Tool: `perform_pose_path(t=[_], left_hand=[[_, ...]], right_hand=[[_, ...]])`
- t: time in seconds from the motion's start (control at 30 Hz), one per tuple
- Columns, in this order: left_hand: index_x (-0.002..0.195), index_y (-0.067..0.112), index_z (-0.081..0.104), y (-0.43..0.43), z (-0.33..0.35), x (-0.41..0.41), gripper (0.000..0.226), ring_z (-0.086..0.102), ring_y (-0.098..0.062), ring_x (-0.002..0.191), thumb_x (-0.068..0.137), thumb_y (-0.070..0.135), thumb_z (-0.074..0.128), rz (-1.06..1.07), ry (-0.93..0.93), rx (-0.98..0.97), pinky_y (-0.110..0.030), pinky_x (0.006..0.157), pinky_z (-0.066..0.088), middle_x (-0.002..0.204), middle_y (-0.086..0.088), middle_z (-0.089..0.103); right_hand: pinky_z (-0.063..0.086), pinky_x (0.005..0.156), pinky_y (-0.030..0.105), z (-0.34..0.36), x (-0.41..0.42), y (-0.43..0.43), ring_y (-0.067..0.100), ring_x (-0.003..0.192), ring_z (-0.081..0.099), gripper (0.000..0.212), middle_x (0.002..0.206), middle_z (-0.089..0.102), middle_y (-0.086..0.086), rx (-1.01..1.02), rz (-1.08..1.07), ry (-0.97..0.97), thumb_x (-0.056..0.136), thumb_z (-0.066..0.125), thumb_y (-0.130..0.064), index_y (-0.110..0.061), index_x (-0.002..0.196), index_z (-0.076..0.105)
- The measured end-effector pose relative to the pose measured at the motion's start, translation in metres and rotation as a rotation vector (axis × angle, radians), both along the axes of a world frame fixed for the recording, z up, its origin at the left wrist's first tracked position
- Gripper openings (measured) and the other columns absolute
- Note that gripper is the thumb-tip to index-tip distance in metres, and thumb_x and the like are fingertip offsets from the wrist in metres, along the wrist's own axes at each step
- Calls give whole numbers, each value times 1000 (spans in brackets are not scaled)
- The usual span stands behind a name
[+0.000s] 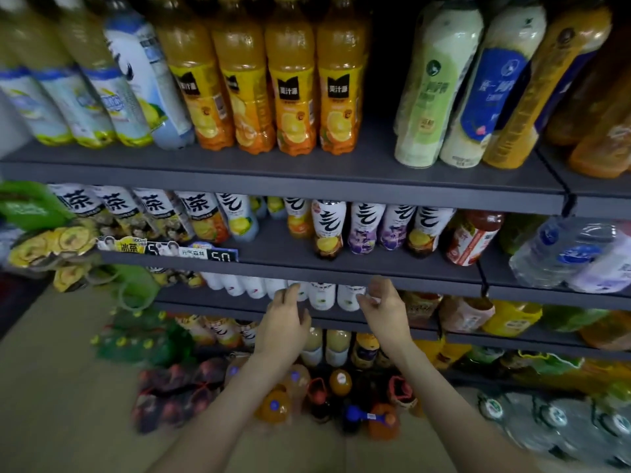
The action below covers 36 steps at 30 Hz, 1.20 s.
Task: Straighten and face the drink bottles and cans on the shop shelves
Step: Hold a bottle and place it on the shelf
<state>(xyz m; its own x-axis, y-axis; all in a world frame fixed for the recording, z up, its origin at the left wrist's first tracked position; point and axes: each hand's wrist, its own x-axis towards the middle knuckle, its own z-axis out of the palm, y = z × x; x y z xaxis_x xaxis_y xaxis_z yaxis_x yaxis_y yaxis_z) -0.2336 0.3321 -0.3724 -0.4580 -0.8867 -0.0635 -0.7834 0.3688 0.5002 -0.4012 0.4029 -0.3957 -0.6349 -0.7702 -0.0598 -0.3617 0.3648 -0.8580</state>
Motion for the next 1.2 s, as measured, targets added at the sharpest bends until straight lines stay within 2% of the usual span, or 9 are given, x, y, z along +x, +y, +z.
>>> perform_pose_path(t=[0.1,0.23,0.43,0.63,0.73,0.87,1.0,1.07,1.2], left_hand=[[141,18,33,-20,-6,7,50,51,-25,115,95,24,50,-23,55,-32,-36,85,46,135,-6,44],[144,21,30,-54,-13,-9,51,49,-25,117,96,24,48,-56,174,-29,-37,82,48,140,-3,39],[142,17,33,-81,-41,-59,55,50,-23,118,92,23,55,-87,438,-158,-34,88,47,133,-6,47],[146,26,24,-114,-52,-102,69,41,-13,127,88,25,61,-96,740,-50,-37,104,41,144,1,39],[139,28,35,-121,-56,-111,60,48,-7,118,83,45,51,-101,864,50,-35,100,45,134,5,49],[140,21,34,-111,-68,-105,58,42,10,109,89,14,60,-243,778,-104,-9,96,37,127,13,41],[139,24,29,-102,-83,-98,68,39,-17,130,83,2,61,-443,746,-240,-29,106,35,137,-5,42],[139,30,25,-101,-89,-96,69,34,-15,134,85,4,60,-466,723,-281,-25,111,29,141,-5,40],[138,39,16,-99,-92,-100,75,23,-14,140,87,8,62,-367,691,-263,-22,112,18,149,-4,33]], right_hand=[[48,90,36,-2,5,-30,22,114,53,46,127,52,7,-56,-30,12,90,62,-18,-10,131,42],[40,86,22,-4,-5,-72,18,115,49,52,130,49,9,-175,-143,47,89,64,-17,-6,133,40],[47,95,31,-24,-11,-94,13,114,52,51,125,52,3,-369,-224,121,88,65,-20,-11,131,41],[42,90,9,-23,-4,-122,-7,109,52,49,119,54,-17,-492,-69,76,86,67,-19,-22,130,46],[49,92,27,-29,-4,-139,6,110,55,51,116,59,-8,-493,-93,109,78,72,-25,-22,124,49],[48,88,29,-41,-3,-131,16,108,55,49,111,56,3,-485,-262,123,73,77,-22,-13,114,54],[56,84,34,-59,1,-106,11,98,65,43,101,69,3,-529,-306,24,72,77,-28,-10,110,65],[56,81,41,-66,0,-101,15,91,68,42,93,72,7,-523,-322,-5,71,78,-31,-5,102,68],[53,88,23,-58,3,-103,1,103,62,52,108,69,-4,-577,-303,-24,70,79,-23,-12,118,62]])
